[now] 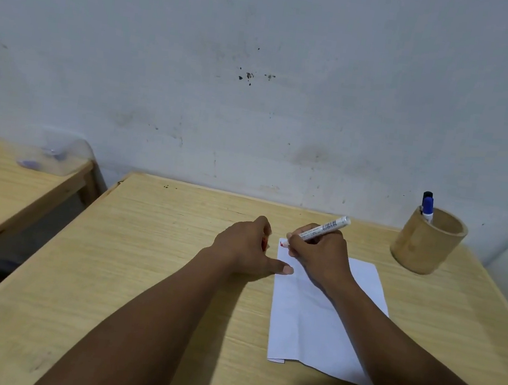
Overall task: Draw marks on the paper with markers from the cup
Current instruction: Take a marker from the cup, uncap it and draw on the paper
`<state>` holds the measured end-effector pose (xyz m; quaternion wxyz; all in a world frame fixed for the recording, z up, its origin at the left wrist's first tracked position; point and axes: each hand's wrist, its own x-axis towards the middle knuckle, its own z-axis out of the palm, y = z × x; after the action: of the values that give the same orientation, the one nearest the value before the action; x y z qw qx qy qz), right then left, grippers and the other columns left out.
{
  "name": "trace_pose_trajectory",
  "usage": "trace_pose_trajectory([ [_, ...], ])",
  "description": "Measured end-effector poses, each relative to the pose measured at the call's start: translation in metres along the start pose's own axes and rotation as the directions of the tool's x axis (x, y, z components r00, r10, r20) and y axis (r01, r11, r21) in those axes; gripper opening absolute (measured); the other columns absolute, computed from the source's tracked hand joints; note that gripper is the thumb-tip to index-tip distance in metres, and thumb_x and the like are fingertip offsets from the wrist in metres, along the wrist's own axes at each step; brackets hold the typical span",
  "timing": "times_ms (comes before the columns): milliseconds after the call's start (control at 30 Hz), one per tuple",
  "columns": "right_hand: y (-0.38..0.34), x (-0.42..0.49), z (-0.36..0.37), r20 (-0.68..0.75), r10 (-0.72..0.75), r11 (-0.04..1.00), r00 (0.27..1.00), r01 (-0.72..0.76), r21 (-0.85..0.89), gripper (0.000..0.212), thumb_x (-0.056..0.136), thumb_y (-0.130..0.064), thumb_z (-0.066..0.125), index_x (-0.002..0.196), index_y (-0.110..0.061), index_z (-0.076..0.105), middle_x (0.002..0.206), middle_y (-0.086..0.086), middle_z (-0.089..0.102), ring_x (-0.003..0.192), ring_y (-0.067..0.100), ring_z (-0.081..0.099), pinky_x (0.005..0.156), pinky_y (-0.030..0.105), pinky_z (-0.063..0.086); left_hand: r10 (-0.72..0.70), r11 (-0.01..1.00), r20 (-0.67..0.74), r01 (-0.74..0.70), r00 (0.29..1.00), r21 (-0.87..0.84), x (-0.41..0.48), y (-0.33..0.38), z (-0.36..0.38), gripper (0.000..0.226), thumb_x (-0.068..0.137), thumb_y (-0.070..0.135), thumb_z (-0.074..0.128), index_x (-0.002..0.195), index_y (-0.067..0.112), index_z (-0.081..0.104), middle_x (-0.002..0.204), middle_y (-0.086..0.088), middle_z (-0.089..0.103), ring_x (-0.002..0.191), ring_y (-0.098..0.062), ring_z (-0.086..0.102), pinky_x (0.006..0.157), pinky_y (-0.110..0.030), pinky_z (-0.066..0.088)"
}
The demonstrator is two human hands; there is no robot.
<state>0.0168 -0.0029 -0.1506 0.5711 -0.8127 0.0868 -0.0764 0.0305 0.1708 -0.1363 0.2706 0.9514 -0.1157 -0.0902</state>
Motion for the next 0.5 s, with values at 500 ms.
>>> trace_pose_trajectory([
  [500, -0.070, 0.006, -0.088, 0.024, 0.161, 0.808, 0.987, -0.146, 0.571, 0.006, 0.092, -0.011, 0.065, 0.090, -0.007, 0.070, 0.072, 0.012, 0.069, 0.053, 0.018, 0.067, 0.044, 0.024, 0.043, 0.006, 0.724, -0.089, -0.066, 0.996, -0.687, 0.008, 0.022, -0.047, 0.005, 0.090, 0.016, 0.075, 0.090, 0.012, 0.075, 0.086, -0.005, 0.077, 0.067, -0.017, 0.067, 0.065, -0.025, 0.048],
])
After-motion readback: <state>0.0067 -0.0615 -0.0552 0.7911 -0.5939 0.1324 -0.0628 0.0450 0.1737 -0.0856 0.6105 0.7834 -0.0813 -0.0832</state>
